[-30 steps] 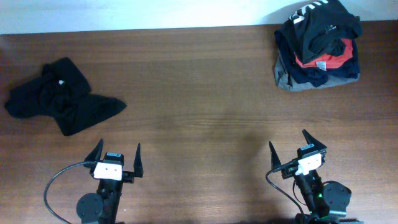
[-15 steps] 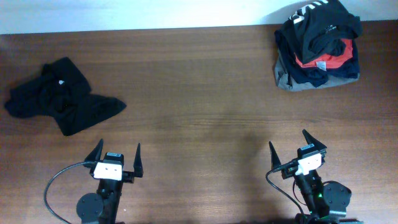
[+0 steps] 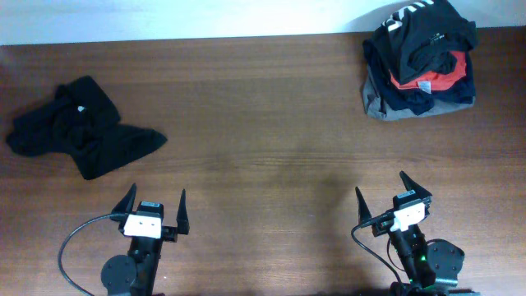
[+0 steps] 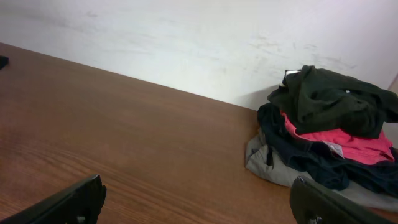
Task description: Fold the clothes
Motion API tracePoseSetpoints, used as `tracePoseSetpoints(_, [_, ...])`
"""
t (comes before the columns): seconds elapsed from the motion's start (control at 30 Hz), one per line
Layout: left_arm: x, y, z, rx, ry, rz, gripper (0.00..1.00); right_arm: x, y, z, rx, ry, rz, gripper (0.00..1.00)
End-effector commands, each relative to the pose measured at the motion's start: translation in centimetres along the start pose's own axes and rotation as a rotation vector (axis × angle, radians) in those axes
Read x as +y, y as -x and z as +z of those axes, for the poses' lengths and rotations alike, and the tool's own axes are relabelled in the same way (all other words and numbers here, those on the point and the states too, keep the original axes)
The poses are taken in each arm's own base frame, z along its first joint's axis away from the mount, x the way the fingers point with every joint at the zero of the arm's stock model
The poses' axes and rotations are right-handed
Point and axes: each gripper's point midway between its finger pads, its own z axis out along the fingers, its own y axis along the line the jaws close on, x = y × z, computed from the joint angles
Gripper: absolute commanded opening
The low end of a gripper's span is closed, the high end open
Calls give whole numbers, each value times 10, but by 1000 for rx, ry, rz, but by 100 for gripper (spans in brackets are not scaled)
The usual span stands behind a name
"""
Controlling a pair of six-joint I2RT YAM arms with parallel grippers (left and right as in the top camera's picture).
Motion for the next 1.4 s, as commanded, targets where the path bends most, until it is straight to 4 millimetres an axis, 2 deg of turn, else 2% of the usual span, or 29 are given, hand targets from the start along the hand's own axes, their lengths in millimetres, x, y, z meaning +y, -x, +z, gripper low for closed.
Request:
tracePoseSetpoints(0.0, [-2, -1, 0, -2, -10, -6, 99, 0, -1, 0, 0, -2, 9, 99])
tracePoseSetpoints(0.8, [-1, -1, 0, -3, -3, -5, 99, -1, -1, 0, -1, -3, 8, 99])
tracePoseSetpoints(1.1, [-1, -1, 0, -1, -3, -6, 100, -5, 27, -2, -110, -24, -44, 99])
tracePoseSetpoints(1.37, [-6, 4, 0, -22, -33, -2, 99, 2, 29, -2, -124, 16, -49, 99])
